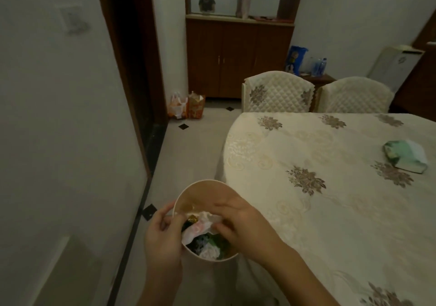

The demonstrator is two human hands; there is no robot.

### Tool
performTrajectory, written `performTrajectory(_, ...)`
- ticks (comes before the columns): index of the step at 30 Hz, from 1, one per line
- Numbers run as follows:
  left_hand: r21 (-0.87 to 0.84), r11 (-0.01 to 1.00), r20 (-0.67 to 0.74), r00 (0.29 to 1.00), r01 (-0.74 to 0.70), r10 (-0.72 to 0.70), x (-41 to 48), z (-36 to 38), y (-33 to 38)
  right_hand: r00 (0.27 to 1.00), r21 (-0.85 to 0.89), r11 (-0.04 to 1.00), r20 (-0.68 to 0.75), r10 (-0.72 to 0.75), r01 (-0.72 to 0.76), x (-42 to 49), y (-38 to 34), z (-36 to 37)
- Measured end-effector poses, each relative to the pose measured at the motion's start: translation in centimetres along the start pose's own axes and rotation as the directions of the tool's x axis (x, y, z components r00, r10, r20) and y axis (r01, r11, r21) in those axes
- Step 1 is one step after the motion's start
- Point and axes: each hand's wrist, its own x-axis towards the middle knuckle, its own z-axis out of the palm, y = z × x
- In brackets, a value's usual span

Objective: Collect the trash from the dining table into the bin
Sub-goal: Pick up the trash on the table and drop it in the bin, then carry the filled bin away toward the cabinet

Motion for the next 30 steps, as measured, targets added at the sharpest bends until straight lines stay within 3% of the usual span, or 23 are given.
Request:
performTrajectory(11, 0.016, 1.000, -0.129, 0.992, -0.002, 0.004, 19.1, 2.9, 3.1, 0.932, -0.017, 0.982, -0.320, 0.171, -0.186, 17.6, 8.2, 0.1)
performTrajectory(20, 0.035, 0.988, -0.076, 0.985, -0.150, 0.152, 35.5, 11.0, 9.8, 0.907, -0.054, 0.950, -0.318, 0.275, -0.307, 32.4, 17.4, -0.5)
performTrajectory(30, -0.056, 0.998, 0.037, 0.999, -0.026, 0.028, 55.7, 22.7, 11.0, 0.860, -0.135, 0.898, -0.377, 0.344, -0.418, 46.9, 29.5, 0.4)
